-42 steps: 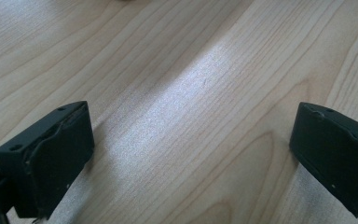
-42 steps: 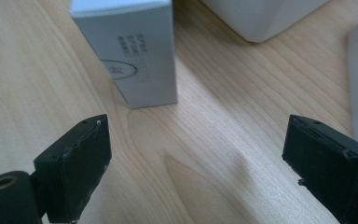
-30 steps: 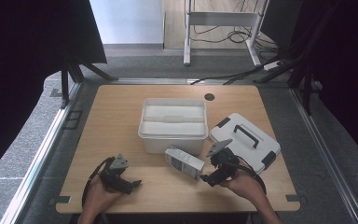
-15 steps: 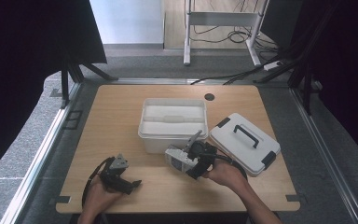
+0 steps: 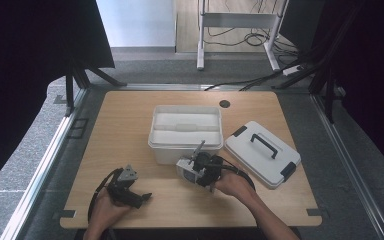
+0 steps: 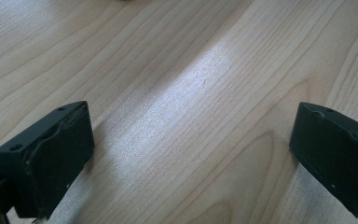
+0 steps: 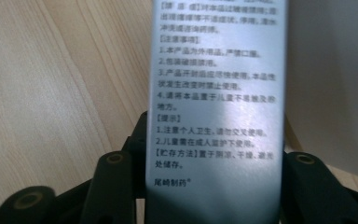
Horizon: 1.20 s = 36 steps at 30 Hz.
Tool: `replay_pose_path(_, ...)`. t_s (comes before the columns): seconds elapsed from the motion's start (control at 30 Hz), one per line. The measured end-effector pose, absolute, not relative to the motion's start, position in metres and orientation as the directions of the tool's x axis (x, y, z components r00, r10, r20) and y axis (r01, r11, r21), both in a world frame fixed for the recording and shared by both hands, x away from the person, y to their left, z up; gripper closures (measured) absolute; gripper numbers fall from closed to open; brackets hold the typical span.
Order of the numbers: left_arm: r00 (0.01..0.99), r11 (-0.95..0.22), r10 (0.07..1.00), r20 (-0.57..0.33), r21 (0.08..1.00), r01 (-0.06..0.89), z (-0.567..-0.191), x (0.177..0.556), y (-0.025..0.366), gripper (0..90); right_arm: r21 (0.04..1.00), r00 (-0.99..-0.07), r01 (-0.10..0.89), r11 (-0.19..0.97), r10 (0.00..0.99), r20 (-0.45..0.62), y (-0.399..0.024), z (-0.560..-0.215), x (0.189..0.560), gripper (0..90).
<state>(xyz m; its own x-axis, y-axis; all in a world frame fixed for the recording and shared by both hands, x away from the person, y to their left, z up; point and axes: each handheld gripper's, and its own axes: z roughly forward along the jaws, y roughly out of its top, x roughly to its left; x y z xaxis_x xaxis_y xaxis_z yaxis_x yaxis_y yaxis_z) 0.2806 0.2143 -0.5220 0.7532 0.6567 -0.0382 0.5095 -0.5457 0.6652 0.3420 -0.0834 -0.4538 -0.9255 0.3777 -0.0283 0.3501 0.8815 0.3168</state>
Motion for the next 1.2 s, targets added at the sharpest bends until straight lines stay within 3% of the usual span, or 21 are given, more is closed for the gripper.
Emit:
replay_pose_path(0.37, 0.751, -0.542, 0.658, -0.042, 0.666, 0.512, -0.522, 0.280, 0.214, 0.0, 0.349, -0.946, 0.296, 0.889, 0.322, -0.020, -0.088, -0.432, 0.308, 55.5)
replay_pose_path(1.0, 0.753, -0.545, 0.657, -0.040, 0.665, 0.511, -0.522, 0.281, 0.214, 0.0, 0.341, -0.961, 0.259, 0.903, 0.276, 0.001, -0.106, -0.450, 0.262, 55.1)
replay_pose_path(1.2, 0.753, -0.545, 0.657, -0.040, 0.665, 0.511, -0.522, 0.281, 0.214, 0.0, 0.341, -0.966, 0.248, 0.907, 0.260, 0.011, -0.107, -0.449, 0.261, 48.7)
